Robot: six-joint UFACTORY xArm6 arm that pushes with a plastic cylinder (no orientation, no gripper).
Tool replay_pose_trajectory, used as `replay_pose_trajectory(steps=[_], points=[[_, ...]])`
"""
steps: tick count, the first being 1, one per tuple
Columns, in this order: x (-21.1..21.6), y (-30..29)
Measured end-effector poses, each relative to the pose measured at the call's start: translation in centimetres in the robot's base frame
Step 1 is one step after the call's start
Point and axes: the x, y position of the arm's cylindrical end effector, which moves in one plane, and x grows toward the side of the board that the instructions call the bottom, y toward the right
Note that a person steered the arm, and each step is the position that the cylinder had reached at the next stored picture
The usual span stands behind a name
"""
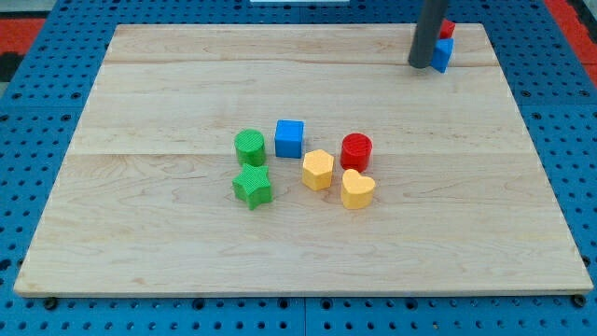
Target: Push the green circle in between blue cube and green star
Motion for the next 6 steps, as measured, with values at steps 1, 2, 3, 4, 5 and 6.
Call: replay_pose_trajectory(steps=[1, 2, 3, 4, 5, 6], points=[[0.0, -5.3], [0.2, -11.2], [1.6, -18.2], [3.9, -25.0], [7.7, -29.4], [11.7, -28.4]])
